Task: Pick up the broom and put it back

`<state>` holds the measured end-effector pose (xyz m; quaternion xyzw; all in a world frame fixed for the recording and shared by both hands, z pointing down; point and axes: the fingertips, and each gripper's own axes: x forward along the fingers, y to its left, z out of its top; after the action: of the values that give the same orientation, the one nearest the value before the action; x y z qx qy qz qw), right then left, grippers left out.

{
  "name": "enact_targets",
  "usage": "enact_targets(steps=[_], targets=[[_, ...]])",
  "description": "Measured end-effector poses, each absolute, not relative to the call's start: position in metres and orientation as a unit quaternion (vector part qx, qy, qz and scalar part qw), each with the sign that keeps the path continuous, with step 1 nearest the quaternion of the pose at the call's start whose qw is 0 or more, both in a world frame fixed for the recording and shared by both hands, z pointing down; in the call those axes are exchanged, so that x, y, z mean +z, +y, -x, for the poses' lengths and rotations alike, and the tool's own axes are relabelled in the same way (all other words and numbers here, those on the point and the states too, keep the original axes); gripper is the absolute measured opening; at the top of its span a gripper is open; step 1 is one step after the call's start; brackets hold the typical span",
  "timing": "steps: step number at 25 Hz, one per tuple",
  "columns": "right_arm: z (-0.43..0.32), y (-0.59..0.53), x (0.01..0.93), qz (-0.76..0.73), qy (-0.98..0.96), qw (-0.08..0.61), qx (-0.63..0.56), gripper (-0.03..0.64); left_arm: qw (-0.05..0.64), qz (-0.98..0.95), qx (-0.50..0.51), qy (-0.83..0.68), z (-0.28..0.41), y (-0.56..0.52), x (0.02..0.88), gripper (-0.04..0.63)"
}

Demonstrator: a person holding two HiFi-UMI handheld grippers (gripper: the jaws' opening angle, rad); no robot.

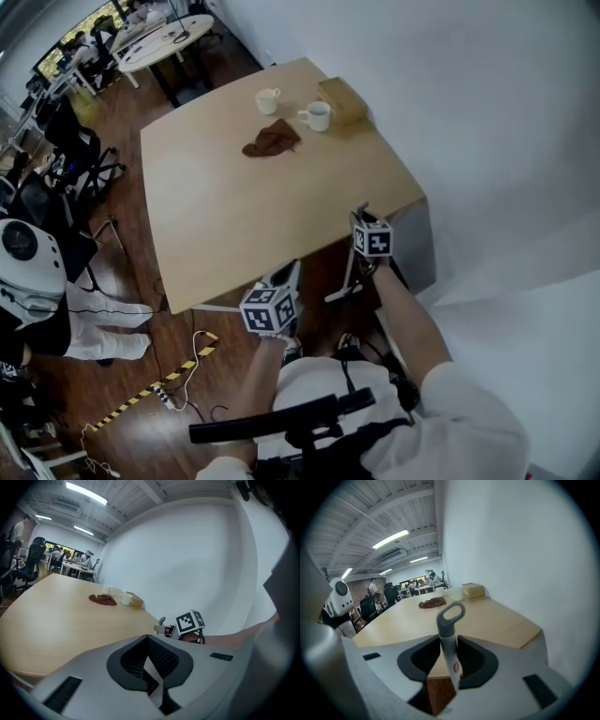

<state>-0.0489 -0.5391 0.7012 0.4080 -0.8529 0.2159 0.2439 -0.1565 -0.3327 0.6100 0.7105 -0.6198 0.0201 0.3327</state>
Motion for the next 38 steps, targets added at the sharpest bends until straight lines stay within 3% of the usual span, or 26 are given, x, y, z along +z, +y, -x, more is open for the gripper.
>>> enact_targets(steps=[15, 28, 38], targets=[[-0.013, -0.443, 0.669, -0.392, -0.865, 0.267, 0.161, 0.125, 0.349, -0.757, 0.025, -0.552, 0.125, -0.306, 0.615, -0.011], [-0.036, -0.421, 0.444, -0.421, -0.895, 0.137, 0.063, 0.126, 0.287, -0.812, 0.027, -0.507, 0.101, -0.303, 0.557, -0.011], [-0.048, -0.426, 0.408, -0.481, -0.87, 0.088, 0.062, 0.126, 0.251, -0.812, 0.003, -0.527, 0.108, -0.316, 0.519, -0.011]])
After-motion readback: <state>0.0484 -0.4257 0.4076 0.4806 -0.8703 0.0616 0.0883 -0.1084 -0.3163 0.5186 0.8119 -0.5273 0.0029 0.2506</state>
